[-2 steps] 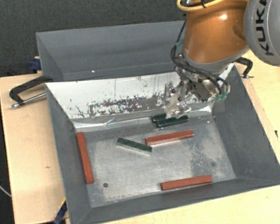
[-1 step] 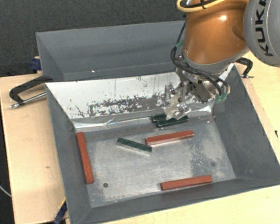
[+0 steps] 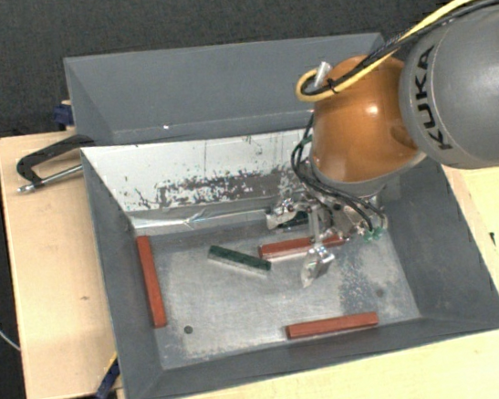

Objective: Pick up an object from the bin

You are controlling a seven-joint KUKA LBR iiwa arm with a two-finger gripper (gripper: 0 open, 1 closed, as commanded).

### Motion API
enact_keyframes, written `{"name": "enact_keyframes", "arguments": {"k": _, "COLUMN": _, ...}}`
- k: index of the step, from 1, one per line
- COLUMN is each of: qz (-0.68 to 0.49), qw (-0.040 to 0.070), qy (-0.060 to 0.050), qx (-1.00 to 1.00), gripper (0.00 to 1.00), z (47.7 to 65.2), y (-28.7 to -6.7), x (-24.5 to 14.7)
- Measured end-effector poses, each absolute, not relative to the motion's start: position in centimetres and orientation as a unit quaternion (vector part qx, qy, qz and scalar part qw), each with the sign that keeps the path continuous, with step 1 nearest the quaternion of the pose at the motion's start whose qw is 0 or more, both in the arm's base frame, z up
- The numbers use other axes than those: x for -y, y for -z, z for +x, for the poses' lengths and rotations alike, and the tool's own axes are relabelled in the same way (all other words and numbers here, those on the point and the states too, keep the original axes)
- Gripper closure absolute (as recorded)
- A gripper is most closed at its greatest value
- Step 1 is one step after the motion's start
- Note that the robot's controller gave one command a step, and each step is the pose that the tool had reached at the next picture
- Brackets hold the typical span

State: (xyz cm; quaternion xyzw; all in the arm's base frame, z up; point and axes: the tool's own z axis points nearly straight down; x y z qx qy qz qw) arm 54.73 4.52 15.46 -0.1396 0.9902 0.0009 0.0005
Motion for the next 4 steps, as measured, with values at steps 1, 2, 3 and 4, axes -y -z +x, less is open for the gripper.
{"name": "enact_keyframes", "arguments": {"k": 1, "qz": -0.140, "qw": 0.001, "qy": -0.001, "qx": -0.990, "gripper": 0.00, "z": 54.8, "y": -15.5, "x": -4.5}}
{"name": "enact_keyframes", "arguments": {"k": 2, "qz": -0.184, "qw": -0.001, "qy": 0.000, "qx": -0.983, "gripper": 1.00, "z": 58.7, "y": -7.9, "x": -6.5}}
{"name": "enact_keyframes", "arguments": {"k": 3, "qz": -0.183, "qw": 0.004, "qy": -0.001, "qx": -0.983, "gripper": 0.00, "z": 58.8, "y": -7.6, "x": -6.5}}
{"name": "enact_keyframes", "arguments": {"k": 4, "qz": -0.183, "qw": -0.004, "qy": 0.000, "qx": -0.983, "gripper": 1.00, "z": 58.6, "y": -7.8, "x": -6.4}}
